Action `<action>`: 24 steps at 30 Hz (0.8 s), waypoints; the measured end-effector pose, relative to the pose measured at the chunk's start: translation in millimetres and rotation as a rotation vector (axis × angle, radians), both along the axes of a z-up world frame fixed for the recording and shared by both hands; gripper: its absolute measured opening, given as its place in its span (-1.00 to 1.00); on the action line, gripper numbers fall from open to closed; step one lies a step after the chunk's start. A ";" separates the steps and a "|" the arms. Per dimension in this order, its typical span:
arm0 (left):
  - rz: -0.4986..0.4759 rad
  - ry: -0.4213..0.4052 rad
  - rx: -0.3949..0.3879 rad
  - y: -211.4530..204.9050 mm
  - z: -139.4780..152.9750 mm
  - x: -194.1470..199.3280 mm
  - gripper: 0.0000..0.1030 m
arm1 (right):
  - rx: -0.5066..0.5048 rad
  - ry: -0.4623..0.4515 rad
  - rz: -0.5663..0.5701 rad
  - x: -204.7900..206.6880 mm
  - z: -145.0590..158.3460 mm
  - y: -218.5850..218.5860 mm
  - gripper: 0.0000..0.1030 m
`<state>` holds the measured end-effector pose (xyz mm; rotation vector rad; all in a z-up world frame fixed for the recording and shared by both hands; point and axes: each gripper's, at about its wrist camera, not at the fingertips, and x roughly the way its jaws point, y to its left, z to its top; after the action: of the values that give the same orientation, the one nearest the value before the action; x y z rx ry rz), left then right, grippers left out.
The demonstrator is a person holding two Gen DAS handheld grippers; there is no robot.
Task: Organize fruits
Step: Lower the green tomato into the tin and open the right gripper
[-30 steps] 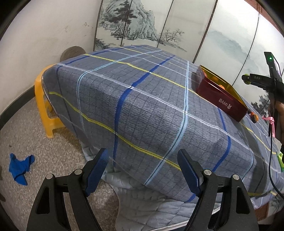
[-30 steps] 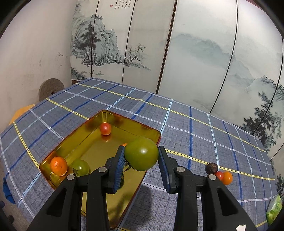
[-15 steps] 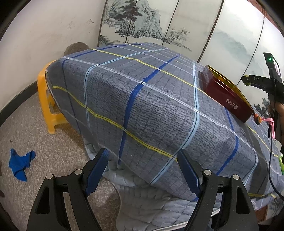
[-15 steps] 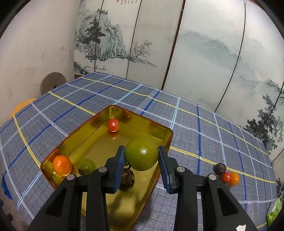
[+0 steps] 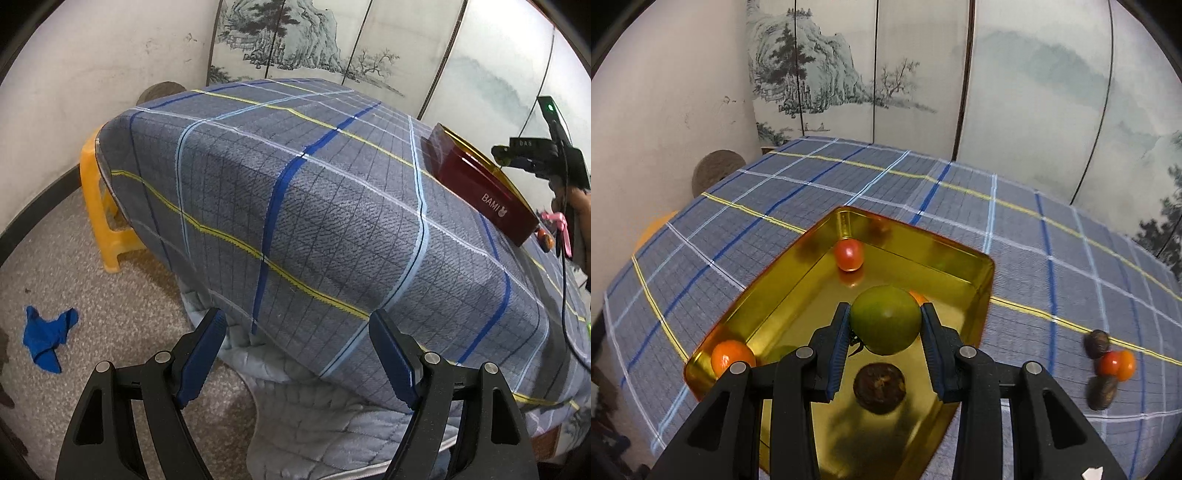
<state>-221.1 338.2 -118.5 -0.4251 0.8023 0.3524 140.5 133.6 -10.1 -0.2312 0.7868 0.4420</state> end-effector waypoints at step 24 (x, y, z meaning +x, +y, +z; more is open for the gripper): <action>0.061 0.108 0.165 -3.9 25.7 17.0 0.55 | -0.095 0.330 0.061 53.4 -57.3 39.1 -0.17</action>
<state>-204.1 334.3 -92.8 -0.2786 0.8597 0.4980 194.0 172.6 -67.4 -0.2745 1.1278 0.5078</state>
